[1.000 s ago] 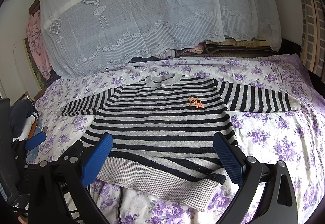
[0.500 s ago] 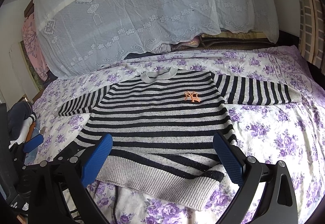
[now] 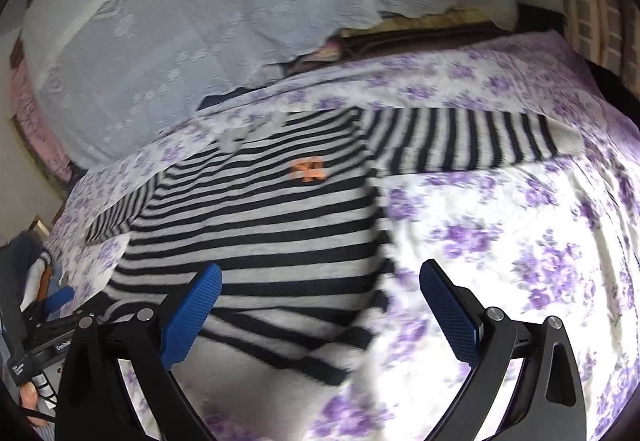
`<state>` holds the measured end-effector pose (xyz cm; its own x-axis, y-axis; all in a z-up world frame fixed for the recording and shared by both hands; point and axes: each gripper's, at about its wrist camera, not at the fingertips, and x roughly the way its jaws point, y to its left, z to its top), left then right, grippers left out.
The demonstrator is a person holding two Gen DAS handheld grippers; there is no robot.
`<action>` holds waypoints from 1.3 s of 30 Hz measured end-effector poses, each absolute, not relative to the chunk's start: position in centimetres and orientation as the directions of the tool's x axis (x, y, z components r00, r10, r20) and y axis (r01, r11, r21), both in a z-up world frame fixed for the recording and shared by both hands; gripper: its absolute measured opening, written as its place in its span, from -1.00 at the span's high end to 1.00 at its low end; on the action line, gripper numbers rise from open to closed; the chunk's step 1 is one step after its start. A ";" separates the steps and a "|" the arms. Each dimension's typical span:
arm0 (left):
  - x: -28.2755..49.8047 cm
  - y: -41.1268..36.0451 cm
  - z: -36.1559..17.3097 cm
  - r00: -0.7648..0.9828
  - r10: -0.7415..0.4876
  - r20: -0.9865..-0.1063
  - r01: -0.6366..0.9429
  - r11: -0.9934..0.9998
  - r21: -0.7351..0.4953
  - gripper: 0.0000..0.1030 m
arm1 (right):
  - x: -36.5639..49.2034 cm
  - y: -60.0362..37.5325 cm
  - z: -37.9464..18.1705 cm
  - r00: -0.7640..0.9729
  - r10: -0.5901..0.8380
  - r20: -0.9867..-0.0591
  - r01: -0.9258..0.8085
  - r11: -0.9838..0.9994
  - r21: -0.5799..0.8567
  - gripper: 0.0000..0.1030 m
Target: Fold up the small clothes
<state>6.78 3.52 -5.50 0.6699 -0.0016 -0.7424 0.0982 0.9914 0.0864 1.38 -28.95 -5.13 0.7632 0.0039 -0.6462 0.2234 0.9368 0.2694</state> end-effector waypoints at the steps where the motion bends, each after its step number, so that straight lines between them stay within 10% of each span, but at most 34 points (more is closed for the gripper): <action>1: 7.6 4.1 -5.8 0.664 0.002 -0.748 0.089 0.993 0.082 -0.92 | 1.4 -30.5 -5.4 0.761 -0.005 -0.649 0.258 0.920 0.295 -0.93; 18: 10.7 9.2 -12.5 0.571 -0.099 -0.815 0.031 0.995 -0.100 -0.92 | -1.9 -43.4 -12.2 0.818 0.104 -0.565 0.379 0.642 0.667 -0.93; 24: 7.9 10.9 -10.5 0.525 -0.408 -0.747 0.121 0.905 -0.409 -0.91 | -1.8 -37.4 -10.7 0.797 0.298 -0.525 0.180 0.713 0.678 -0.93; 34: 6.0 7.6 -12.1 0.428 -0.432 -0.794 0.266 0.900 -0.346 -0.88 | -1.6 -32.6 -11.2 0.697 0.432 -0.572 0.107 0.726 0.679 -0.92; 39: 6.7 8.2 -11.8 0.423 -0.436 -0.794 0.241 0.899 -0.365 -0.22 | -1.7 -27.3 -12.4 0.611 0.520 -0.597 0.023 0.742 0.670 -0.15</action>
<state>6.74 8.16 -11.84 0.4234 -0.4358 -0.7942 0.2414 0.8993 -0.3648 -1.74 -27.30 -12.39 0.6108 0.5198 -0.5972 0.0234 0.7421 0.6699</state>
